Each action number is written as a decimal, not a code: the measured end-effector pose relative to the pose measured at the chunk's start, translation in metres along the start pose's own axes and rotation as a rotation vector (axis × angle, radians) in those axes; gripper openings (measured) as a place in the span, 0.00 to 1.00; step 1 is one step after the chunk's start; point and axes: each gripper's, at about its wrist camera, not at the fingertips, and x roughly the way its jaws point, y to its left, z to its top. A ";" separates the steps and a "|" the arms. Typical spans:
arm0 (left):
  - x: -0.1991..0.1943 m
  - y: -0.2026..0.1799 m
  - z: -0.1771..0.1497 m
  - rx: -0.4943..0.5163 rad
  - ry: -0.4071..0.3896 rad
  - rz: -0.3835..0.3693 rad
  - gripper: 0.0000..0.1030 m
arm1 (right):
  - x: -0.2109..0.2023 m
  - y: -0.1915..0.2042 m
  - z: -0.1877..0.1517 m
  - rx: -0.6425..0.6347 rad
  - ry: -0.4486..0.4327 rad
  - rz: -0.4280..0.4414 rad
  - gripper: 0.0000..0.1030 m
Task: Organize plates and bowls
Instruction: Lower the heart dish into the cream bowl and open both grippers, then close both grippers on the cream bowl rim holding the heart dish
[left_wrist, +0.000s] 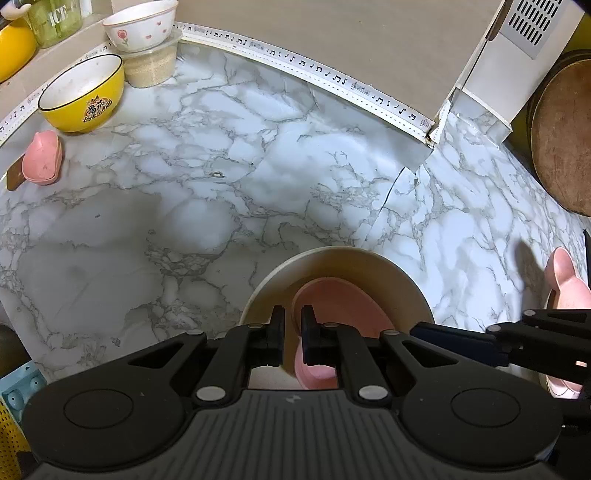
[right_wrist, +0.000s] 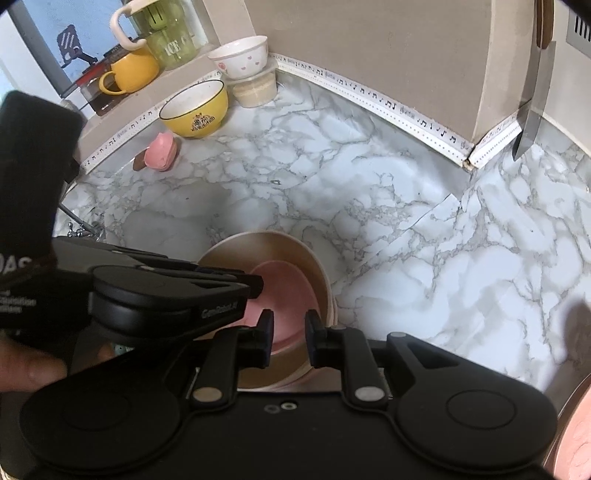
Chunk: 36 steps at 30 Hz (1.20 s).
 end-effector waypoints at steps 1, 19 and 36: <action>0.000 -0.001 -0.001 0.004 -0.004 -0.007 0.08 | -0.001 0.000 0.000 -0.002 0.000 0.005 0.17; -0.048 -0.002 -0.016 -0.010 -0.141 -0.076 0.12 | -0.044 -0.015 -0.014 -0.014 -0.133 0.033 0.75; -0.078 -0.002 -0.046 0.011 -0.259 -0.037 0.69 | -0.061 -0.037 -0.023 0.033 -0.191 0.056 0.95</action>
